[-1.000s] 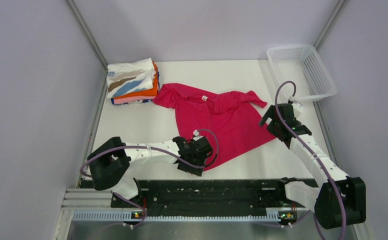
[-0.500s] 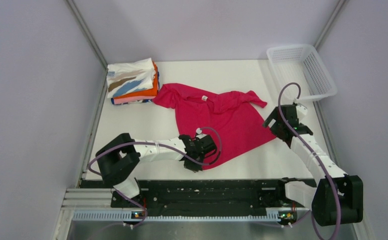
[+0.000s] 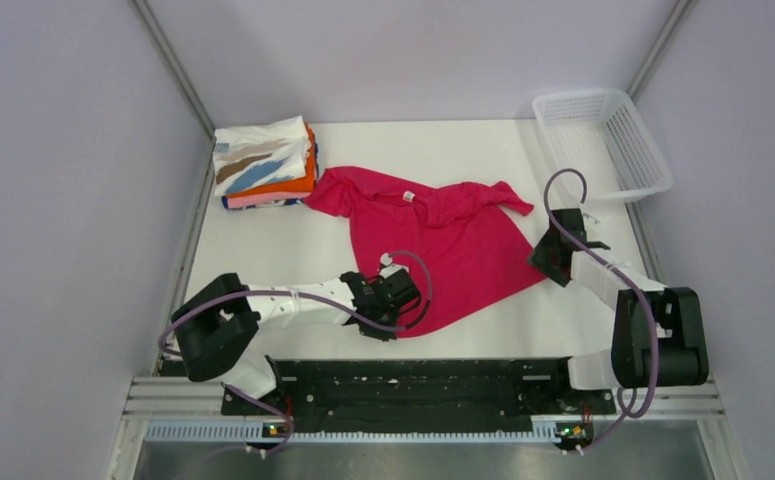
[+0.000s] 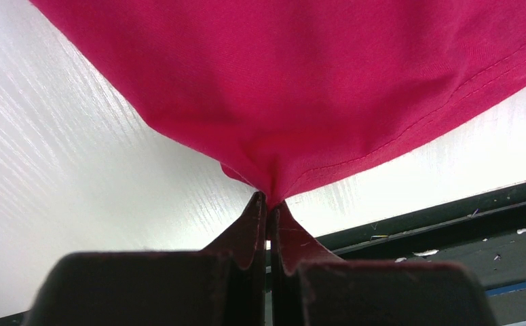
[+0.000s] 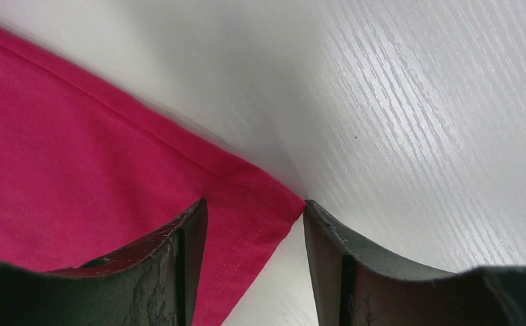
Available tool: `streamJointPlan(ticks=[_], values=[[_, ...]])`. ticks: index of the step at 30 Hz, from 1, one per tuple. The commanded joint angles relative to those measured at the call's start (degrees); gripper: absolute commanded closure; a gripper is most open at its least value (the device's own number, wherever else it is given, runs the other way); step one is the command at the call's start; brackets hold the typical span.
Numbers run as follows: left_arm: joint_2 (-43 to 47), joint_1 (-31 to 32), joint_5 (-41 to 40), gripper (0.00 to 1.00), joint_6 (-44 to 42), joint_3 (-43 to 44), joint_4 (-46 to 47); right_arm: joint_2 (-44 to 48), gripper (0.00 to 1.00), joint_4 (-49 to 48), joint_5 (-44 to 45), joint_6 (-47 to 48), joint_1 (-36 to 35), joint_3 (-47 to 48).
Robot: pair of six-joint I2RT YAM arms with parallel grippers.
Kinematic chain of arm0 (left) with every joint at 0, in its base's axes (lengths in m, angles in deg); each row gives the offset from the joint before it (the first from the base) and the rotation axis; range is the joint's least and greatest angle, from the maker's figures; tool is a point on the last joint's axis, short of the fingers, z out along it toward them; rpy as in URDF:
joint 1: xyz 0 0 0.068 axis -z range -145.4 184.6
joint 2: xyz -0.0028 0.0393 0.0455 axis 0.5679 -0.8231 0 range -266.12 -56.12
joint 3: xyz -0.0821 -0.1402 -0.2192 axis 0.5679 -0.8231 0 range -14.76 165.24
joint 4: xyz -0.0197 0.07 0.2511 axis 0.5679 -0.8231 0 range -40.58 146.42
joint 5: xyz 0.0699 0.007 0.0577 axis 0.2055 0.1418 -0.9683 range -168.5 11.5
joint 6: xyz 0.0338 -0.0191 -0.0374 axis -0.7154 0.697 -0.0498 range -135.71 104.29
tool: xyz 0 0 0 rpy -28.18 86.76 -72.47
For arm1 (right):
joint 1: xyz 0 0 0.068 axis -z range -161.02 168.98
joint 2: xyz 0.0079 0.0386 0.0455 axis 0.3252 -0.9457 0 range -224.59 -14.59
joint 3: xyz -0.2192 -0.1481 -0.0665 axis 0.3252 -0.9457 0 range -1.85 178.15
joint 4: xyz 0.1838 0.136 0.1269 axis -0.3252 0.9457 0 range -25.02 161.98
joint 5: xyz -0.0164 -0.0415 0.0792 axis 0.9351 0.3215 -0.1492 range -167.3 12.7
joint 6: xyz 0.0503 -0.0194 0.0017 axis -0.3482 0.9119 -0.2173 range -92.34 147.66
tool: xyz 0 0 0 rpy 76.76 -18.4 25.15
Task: Fold and stack the t-shirts
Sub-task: Flatten out the tshirt
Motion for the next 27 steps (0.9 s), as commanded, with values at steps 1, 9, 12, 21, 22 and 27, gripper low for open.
streamJointPlan(ticks=[1, 9, 12, 21, 22, 27], values=[[2.73, -0.54, 0.38, 1.00, 0.47, -1.03, 3.06, -3.71, 0.47, -3.18, -1.31, 0.68, -0.22, 1.43], [3.80, -1.08, -0.08, 1.00, 1.26, -1.76, 3.06, -10.10, 0.56, 3.31, 4.89, 0.30, -5.91, 6.56], [4.24, -1.51, -0.26, 1.00, 1.88, -2.29, 3.45, -10.23, 0.61, 6.13, 7.90, -0.69, -9.10, 7.75], [7.29, -2.02, -3.71, 1.00, 3.23, -2.48, 4.31, -3.76, 1.00, 0.87, 8.06, -2.85, -10.06, 3.10], [8.20, -2.05, -4.81, 1.00, 3.09, -2.09, 4.39, -0.94, 1.00, 0.63, 8.28, -2.88, -10.04, 2.77], [16.07, -2.19, -15.47, 1.00, -0.55, 4.51, 1.74, 15.25, 1.00, 0.12, 6.54, -1.02, -10.06, 4.71]])
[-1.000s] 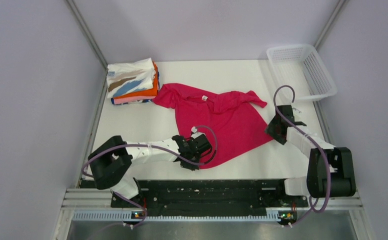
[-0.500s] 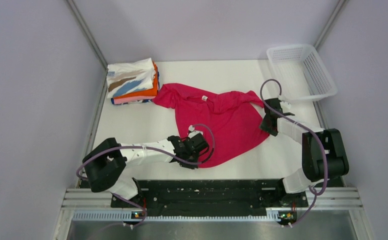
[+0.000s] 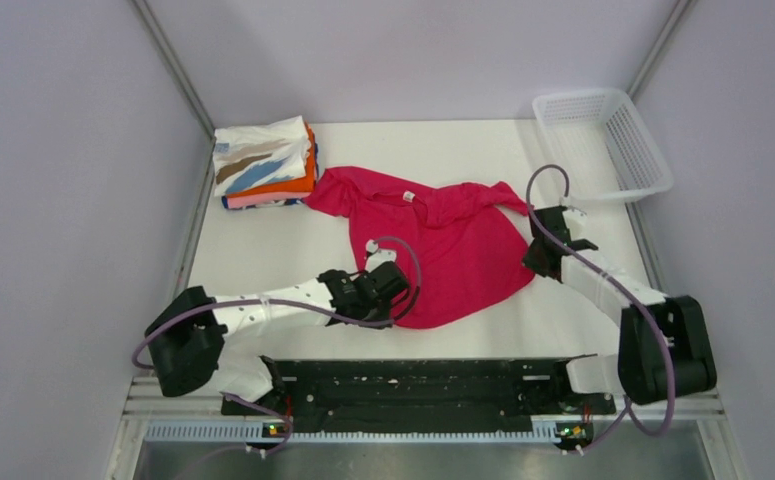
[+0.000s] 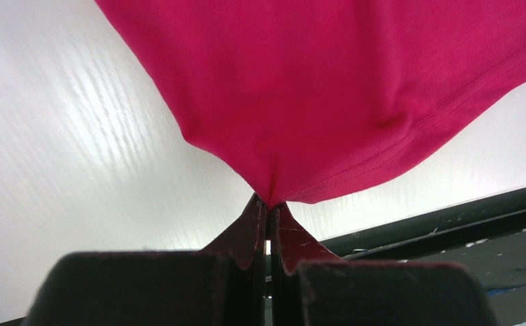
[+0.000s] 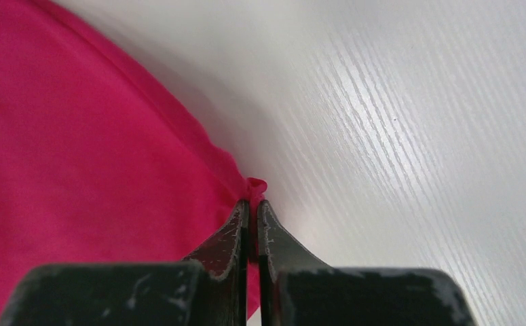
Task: Fold and stack the t-shirts
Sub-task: Flatten out the tshirt
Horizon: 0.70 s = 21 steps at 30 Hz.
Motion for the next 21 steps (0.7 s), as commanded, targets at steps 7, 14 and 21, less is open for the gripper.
streamJointPlan(ticks=[7, 14, 21], values=[[21.54, -0.43, -26.05, 1.00, -13.95, 19.58, 2.60, 24.92, 1.00, 3.70, -3.77, 5.49, -0.49, 17.78], [31.02, -0.41, -11.77, 1.00, -31.68, 34.37, 11.90, 29.18, 1.00, 10.04, -6.10, 10.67, -0.46, 35.78], [26.02, -0.42, 9.09, 1.00, -35.06, 56.58, 1.62, 29.71, 1.00, 14.67, -16.25, 14.71, -0.43, 54.84]])
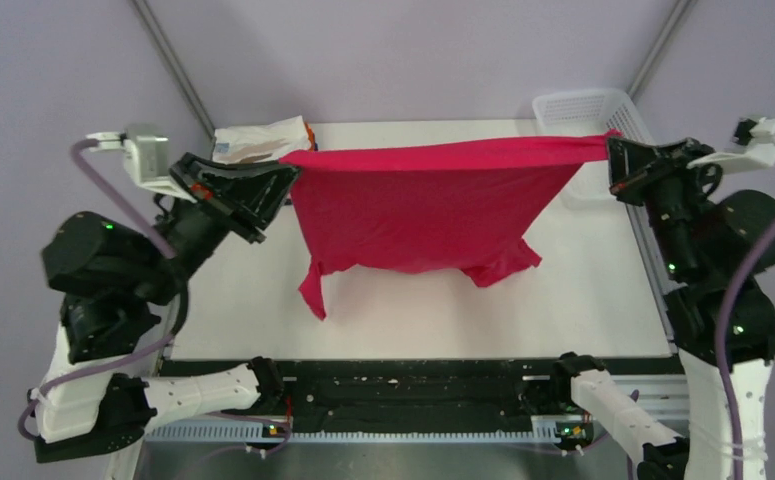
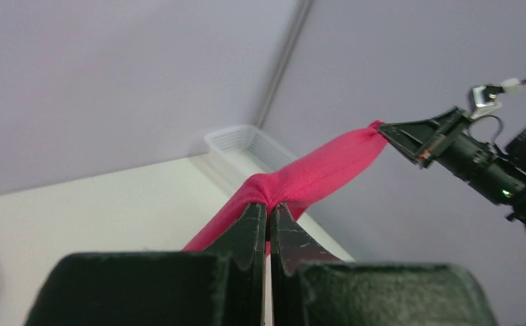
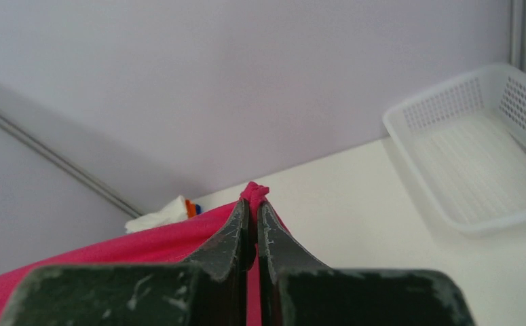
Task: Fold and stack the t-shirts
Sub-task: Flatten out the tshirt
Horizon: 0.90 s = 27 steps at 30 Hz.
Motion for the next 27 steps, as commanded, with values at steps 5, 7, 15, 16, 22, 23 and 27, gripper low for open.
streamJointPlan(ticks=[5, 7, 15, 16, 22, 23, 27], values=[[-11.20, -0.16, 19.78, 1.00, -6.24, 25.93, -12.85, -0.71, 1.00, 6.06, -8.84, 5.89, -0.22, 21.11], [-11.88, -0.19, 18.62, 1.00, -6.48, 28.01, -13.64, -0.83, 1.00, 6.00, -8.91, 6.29, -0.25, 23.23], [-12.74, -0.14, -12.45, 1.00, -12.07, 15.82, -2.40, -8.81, 1.00, 4.27, -0.41, 9.96, -0.21, 24.15], [-14.15, -0.41, -21.78, 1.00, -13.68, 13.31, 0.92, -10.18, 1.00, 3.14, 1.28, 10.50, -0.21, 22.88], [-30.27, -25.54, -14.66, 1.00, -2.02, 9.63, 1.56, -22.98, 1.00, -7.71, 13.58, 12.82, -0.10, 10.93], [-33.72, -27.48, -13.74, 1.00, -2.50, 8.86, 3.33, -25.86, 1.00, -9.62, 14.96, 12.92, 0.02, 9.21], [-52.77, -34.00, -1.21, 1.00, -1.25, 13.56, 4.23, -40.16, 1.00, -19.35, 14.60, 12.43, 1.83, 4.86]])
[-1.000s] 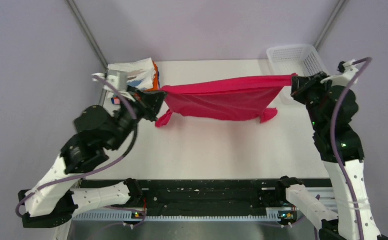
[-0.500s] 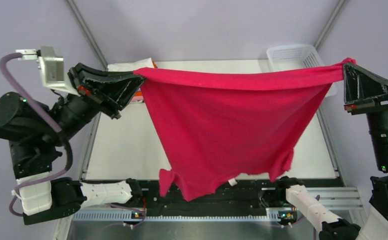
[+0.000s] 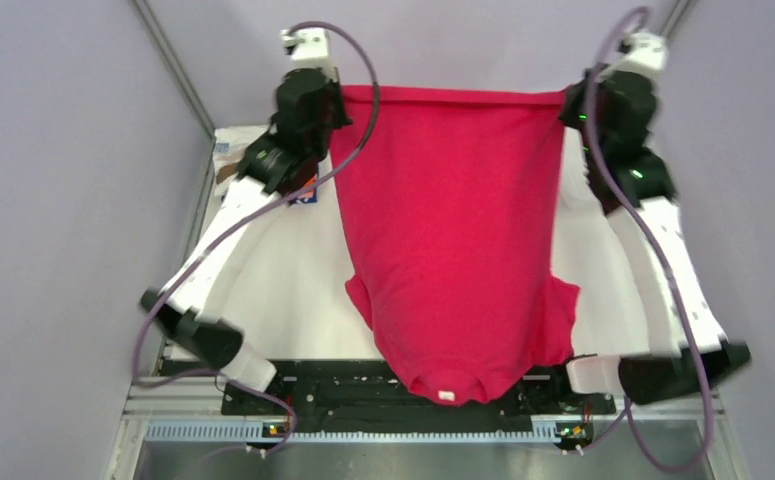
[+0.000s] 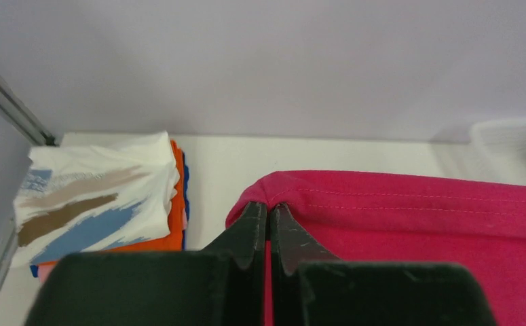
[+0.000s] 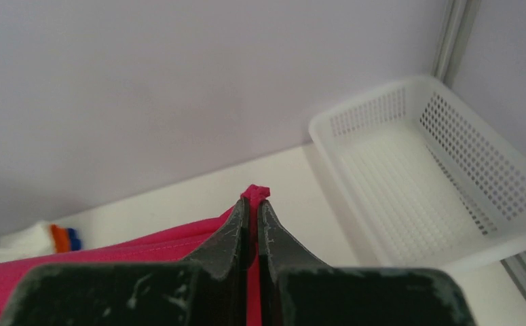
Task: Fold and stack the t-shirts
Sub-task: Flatten out the tshirt
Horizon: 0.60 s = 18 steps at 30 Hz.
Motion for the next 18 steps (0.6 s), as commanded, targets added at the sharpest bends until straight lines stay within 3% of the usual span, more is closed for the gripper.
streamJointPlan(ticks=[1, 5, 7, 10, 12, 13, 18], values=[[-19.11, -6.64, 9.31, 1.00, 4.92, 6.43, -0.03, -15.89, 1.00, -10.32, 3.24, 0.42, 1.75, -2.81], [-39.79, -11.31, 14.65, 1.00, 6.96, 26.80, -4.38, -36.24, 1.00, -12.33, -1.96, -1.87, 2.50, 6.00], [-47.23, -13.03, 16.49, 0.90, 7.80, 33.08, -3.44, -46.42, 0.94, -10.70, -3.01, -2.22, 2.45, 13.97], [-51.03, -15.08, 20.92, 0.42, 10.43, 34.40, -0.15, -59.31, 0.64, -3.15, -4.07, -2.15, 2.42, 30.19], [-49.90, -15.81, 22.72, 0.10, 11.42, 31.47, 3.96, -61.95, 0.43, -2.29, -3.43, -1.24, 2.38, 34.14], [-48.94, -15.84, 23.02, 0.02, 11.65, 30.06, 5.16, -61.87, 0.35, -2.49, -3.15, -1.01, 2.42, 34.50], [-44.13, -15.60, 27.90, 0.01, 13.88, 26.99, 5.10, -53.40, 0.16, -7.60, -5.99, -0.20, 1.95, 23.83]])
